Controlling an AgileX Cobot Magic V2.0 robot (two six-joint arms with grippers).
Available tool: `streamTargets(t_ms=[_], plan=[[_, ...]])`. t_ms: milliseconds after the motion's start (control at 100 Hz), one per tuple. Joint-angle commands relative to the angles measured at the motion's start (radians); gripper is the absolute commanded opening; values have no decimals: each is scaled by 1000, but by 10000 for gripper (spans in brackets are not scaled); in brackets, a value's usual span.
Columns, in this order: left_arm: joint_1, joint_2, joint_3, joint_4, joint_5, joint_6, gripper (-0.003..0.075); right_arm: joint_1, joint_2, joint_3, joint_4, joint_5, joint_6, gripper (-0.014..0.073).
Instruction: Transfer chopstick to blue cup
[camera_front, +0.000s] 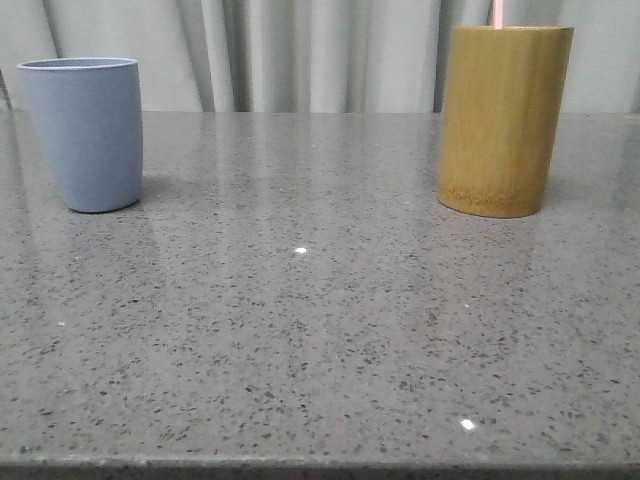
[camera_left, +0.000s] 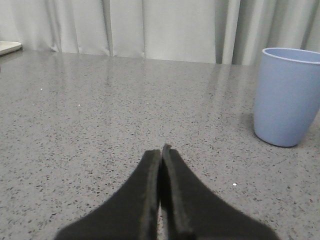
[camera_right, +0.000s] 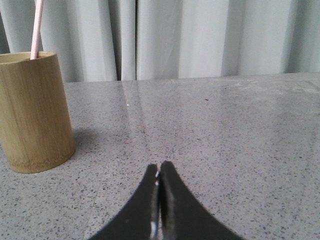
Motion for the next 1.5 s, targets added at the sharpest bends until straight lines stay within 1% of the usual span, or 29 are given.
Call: streamTargets(t_ms=[0,590,780,850,1020,1110,1200,1350,1390,1430,1490], plan=[[2,-34,8,-10,-82,2,-19,-4,-21,0,-2,-78,-1,-62],[2,-34,8,-10,-87,2,-19,-4,-21,0,-1,-85,0,-62],[2,-34,6,-10,-143,2,-19,-4,-21,-2,-1,-89,0,-62],[2,-34,-10,-10,-136,2,-19,-4,-21,-9,-1,-81,0,-62],[2,-17,-111,-22,-40,2,-19,-4,-12,-101,11,16,0,-62],[2,19,-201,-22,60,2,-19,-4,19,-187,11,142,0,-62],[2,75,-292,-22,130,2,-19,-4,74,-273,11,261,0,-62],[2,195,-411,-22,140,4,-18,-4,194,-409,11,355,-3,-51],[2,225,-437,-22,146,4,-18,-4,230,-441,11,368,-4,-29],[2,261,-467,-22,162,6,-10,-4,265,-466,11,380,-5,11],[0,314,-511,-23,193,8,34,-4,310,-509,11,395,-5,90]])
